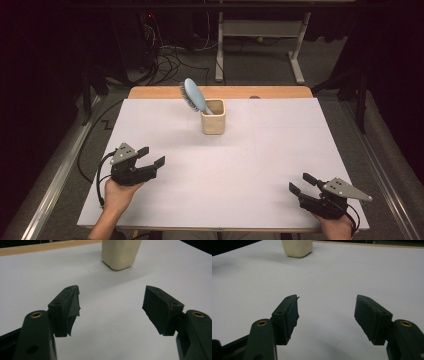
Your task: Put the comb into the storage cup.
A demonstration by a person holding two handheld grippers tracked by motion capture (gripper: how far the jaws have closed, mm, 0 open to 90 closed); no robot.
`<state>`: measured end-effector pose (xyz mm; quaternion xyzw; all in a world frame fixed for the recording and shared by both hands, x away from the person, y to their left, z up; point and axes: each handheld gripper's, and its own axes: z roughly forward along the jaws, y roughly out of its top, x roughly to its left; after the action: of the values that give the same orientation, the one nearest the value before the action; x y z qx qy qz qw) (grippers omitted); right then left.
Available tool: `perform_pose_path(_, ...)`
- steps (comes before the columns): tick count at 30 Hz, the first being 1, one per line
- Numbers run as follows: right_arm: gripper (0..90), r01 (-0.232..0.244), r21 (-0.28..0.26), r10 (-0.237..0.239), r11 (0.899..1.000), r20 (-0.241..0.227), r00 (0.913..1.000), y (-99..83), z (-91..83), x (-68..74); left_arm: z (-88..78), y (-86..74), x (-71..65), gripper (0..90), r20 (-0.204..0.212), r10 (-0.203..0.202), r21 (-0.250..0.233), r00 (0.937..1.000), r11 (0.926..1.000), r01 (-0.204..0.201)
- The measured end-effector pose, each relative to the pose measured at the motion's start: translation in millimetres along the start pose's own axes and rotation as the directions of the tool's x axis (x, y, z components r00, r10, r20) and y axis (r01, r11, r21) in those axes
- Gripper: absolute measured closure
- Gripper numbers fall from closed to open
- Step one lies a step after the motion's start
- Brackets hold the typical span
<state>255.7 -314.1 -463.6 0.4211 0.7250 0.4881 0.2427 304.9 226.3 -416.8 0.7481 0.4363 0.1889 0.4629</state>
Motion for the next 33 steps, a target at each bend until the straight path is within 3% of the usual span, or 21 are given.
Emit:
perform_pose_path(12, 36.2, -0.001, -0.001, 0.001, 1.0, 0.004, 1.0, -0.3, -1.1, -0.1, -7.7, -7.5, 2.0, 30.6, 0.003, -0.017, -0.015, 0.9999, 0.9998, 0.017)
perform_pose_path(33, 36.3, 0.005, -0.003, -0.005, 1.0, 0.006, 1.0, -0.5, -1.6, 0.4, -9.1, -23.8, 3.4, 31.8, 0.005, -0.032, -0.001, 0.9995, 0.9995, 0.032)
